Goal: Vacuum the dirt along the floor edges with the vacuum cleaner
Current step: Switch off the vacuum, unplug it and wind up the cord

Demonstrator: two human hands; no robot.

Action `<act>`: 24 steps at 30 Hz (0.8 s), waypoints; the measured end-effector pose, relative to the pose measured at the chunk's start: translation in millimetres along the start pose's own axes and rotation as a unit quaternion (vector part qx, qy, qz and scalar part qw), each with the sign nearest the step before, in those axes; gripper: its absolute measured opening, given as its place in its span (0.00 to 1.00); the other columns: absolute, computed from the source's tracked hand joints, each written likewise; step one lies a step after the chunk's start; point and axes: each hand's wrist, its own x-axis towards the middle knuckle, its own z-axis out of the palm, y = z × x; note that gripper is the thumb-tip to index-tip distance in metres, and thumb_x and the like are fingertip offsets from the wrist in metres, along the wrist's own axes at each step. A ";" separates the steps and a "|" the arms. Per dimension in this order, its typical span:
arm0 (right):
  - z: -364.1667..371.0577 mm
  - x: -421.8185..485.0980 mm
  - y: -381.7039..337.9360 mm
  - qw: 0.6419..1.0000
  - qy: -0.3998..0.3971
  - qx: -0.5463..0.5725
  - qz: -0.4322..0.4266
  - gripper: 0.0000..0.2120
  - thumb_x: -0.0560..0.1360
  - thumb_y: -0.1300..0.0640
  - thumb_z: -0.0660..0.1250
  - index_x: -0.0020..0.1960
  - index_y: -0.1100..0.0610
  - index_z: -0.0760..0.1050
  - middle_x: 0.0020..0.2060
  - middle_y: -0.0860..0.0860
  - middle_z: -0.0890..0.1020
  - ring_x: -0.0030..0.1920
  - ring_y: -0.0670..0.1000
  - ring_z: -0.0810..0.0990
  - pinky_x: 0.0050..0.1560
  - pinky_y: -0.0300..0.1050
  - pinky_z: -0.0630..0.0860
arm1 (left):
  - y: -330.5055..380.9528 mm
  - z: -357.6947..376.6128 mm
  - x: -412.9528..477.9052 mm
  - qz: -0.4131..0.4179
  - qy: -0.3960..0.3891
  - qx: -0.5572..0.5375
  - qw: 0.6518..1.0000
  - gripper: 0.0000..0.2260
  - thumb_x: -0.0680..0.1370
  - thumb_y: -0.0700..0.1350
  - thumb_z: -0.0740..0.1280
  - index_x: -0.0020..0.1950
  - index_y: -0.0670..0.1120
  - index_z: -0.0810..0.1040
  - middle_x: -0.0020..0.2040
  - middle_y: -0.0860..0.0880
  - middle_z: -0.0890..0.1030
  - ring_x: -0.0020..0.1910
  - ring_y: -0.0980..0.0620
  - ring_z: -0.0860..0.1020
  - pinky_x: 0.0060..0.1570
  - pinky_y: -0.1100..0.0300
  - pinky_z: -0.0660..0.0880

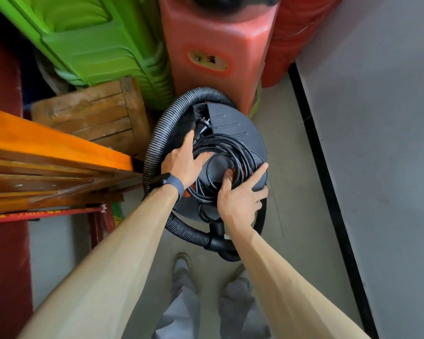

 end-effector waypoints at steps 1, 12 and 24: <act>-0.8 -0.6 1.0 1.000 -0.003 -0.016 0.000 0.44 0.80 0.31 0.57 0.82 0.39 0.32 0.79 0.62 0.53 0.71 0.70 0.65 0.65 0.65 0.70 | 1.6 -1.2 -3.1 0.007 0.009 0.012 1.000 0.35 0.77 0.64 0.63 0.79 0.55 0.52 0.65 0.42 0.78 0.59 0.36 0.77 0.57 0.48 0.73; -10.9 14.8 17.4 0.942 0.044 -0.241 -0.228 0.37 0.81 0.30 0.46 0.84 0.44 0.43 0.81 0.62 0.52 0.78 0.68 0.57 0.67 0.75 0.66 | -18.6 5.9 -48.1 0.114 0.111 0.123 0.980 0.32 0.81 0.55 0.55 0.81 0.44 0.49 0.75 0.41 0.67 0.67 0.39 0.71 0.65 0.45 0.68; -4.5 18.8 8.1 0.944 0.071 -0.261 -0.190 0.34 0.82 0.31 0.45 0.82 0.40 0.38 0.80 0.62 0.54 0.71 0.68 0.65 0.66 0.68 0.69 | -19.7 -11.7 -21.4 0.145 -0.022 0.124 0.981 0.33 0.82 0.57 0.53 0.81 0.50 0.40 0.77 0.41 0.61 0.70 0.38 0.67 0.65 0.44 0.67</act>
